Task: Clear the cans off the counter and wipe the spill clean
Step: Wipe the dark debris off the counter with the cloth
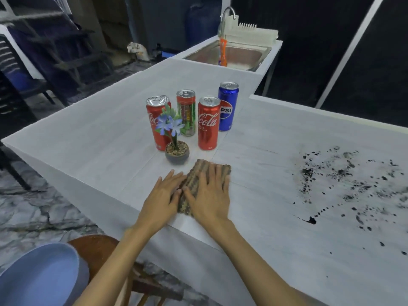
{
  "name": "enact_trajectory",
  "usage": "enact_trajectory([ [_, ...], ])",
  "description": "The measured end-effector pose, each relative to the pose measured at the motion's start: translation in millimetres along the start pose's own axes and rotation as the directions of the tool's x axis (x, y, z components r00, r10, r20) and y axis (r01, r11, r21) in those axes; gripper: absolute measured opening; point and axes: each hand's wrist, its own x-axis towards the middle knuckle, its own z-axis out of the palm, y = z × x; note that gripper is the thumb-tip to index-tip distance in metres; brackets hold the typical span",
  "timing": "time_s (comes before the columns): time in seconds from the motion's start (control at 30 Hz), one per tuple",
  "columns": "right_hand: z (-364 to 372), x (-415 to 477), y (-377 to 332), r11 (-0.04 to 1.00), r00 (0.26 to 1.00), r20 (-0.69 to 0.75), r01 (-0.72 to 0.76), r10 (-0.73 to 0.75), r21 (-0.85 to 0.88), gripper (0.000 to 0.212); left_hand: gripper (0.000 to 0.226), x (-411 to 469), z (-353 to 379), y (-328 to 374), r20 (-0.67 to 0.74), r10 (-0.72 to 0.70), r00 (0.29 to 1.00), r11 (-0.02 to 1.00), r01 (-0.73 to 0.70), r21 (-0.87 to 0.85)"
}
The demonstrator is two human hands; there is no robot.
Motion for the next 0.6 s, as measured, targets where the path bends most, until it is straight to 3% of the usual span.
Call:
enact_trajectory([
  [0.1,-5.8,3.5,19.8,0.999,0.998,0.027,0.050,-0.050,-0.017,0.088,0.044,6.5,6.9,10.8,0.056,0.029,0.998,1.000,-0.028,-0.010],
  [0.23,-31.7,2.9,72.5,0.995,0.997,0.074,0.018,-0.011,-0.099,0.057,0.058,8.8,27.1,25.5,0.160,0.087,0.983,0.993,-0.098,0.061],
  [0.37,-51.9,-7.9,118.5,0.995,0.999,0.023,-0.030,0.032,-0.097,0.053,0.064,11.0,46.4,46.2,0.229,0.119,0.966,0.970,-0.162,0.181],
  [0.5,-71.7,-16.8,148.4,0.971,0.948,-0.212,-0.227,0.237,0.069,0.050,0.058,17.6,57.6,73.0,0.268,0.163,0.949,0.969,-0.205,0.138],
  [0.6,-87.9,-28.9,144.5,0.934,0.918,-0.295,-0.168,0.265,0.316,0.053,0.056,22.2,66.4,84.9,0.305,0.165,0.938,0.977,-0.198,0.080],
])
